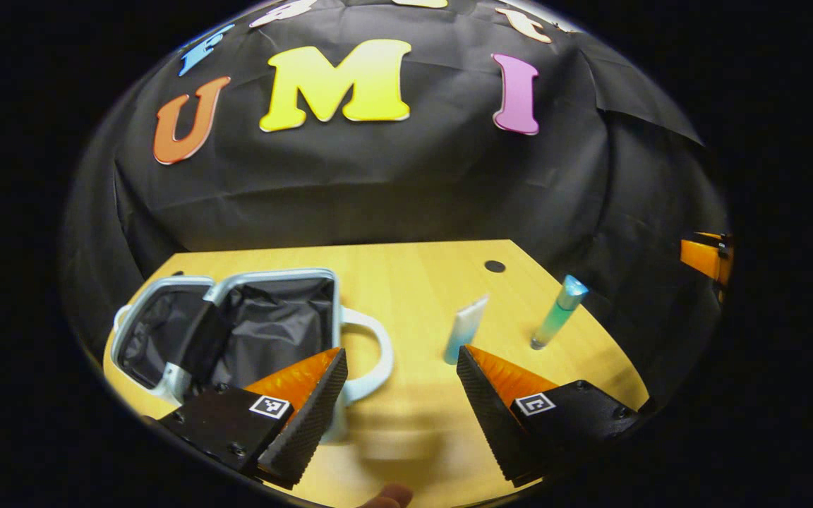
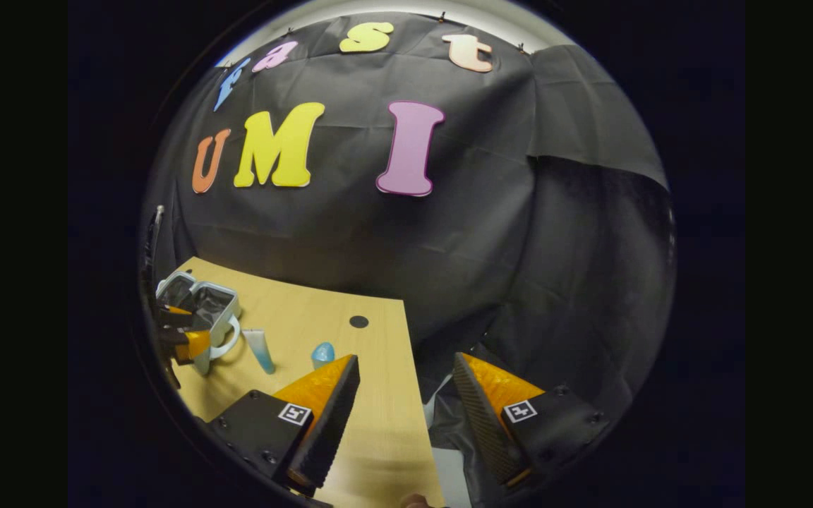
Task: First open the suitcase, pack the skin care products into it, and then close the suitcase.
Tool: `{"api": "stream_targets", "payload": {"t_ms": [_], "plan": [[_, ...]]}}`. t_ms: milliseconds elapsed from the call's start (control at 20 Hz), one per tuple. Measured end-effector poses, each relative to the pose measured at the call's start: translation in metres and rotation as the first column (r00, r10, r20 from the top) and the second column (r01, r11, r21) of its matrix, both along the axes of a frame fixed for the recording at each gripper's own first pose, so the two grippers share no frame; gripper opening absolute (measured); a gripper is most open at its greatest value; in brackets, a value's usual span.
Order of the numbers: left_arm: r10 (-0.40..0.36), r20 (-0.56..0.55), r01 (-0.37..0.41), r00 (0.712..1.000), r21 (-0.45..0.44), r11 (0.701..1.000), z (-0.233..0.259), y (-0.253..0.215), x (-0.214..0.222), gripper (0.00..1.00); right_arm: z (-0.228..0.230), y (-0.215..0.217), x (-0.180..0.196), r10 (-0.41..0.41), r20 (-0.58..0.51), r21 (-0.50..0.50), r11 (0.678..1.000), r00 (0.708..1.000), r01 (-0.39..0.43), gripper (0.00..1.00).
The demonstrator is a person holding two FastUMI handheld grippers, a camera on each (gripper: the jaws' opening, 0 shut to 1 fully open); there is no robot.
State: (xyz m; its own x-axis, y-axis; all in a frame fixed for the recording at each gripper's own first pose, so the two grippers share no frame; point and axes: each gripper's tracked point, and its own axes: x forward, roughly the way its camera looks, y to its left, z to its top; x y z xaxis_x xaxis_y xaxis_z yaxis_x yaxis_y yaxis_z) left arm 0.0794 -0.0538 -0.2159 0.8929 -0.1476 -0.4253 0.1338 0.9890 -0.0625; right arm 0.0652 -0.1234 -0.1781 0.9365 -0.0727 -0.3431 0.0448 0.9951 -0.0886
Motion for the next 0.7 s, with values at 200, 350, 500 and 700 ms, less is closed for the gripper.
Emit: {"api": "stream_targets", "payload": {"t_ms": [200,350,500,700], "plan": [[-0.007,-0.043,0.009,0.999,0.031,0.999,-0.034,-0.033,0.022,1.00,-0.019,-0.022,0.002,0.007,-0.036,-0.021,1.000,0.999,-0.008,0.80],[-0.005,-0.075,0.006,0.997,0.008,1.000,-0.060,-0.047,0.042,0.99,-0.034,-0.028,0.002,0.017,-0.067,-0.034,0.999,0.998,-0.020,0.80],[0.014,-0.107,-0.015,0.994,-0.006,1.000,-0.082,-0.055,0.065,1.00,-0.048,-0.029,0.003,0.027,-0.093,-0.037,0.999,0.995,-0.031,0.80],[0.035,-0.114,-0.036,0.993,-0.009,0.999,-0.092,-0.061,0.087,1.00,-0.059,-0.030,0.005,0.027,-0.118,-0.034,0.999,0.993,-0.031,0.80]]}}
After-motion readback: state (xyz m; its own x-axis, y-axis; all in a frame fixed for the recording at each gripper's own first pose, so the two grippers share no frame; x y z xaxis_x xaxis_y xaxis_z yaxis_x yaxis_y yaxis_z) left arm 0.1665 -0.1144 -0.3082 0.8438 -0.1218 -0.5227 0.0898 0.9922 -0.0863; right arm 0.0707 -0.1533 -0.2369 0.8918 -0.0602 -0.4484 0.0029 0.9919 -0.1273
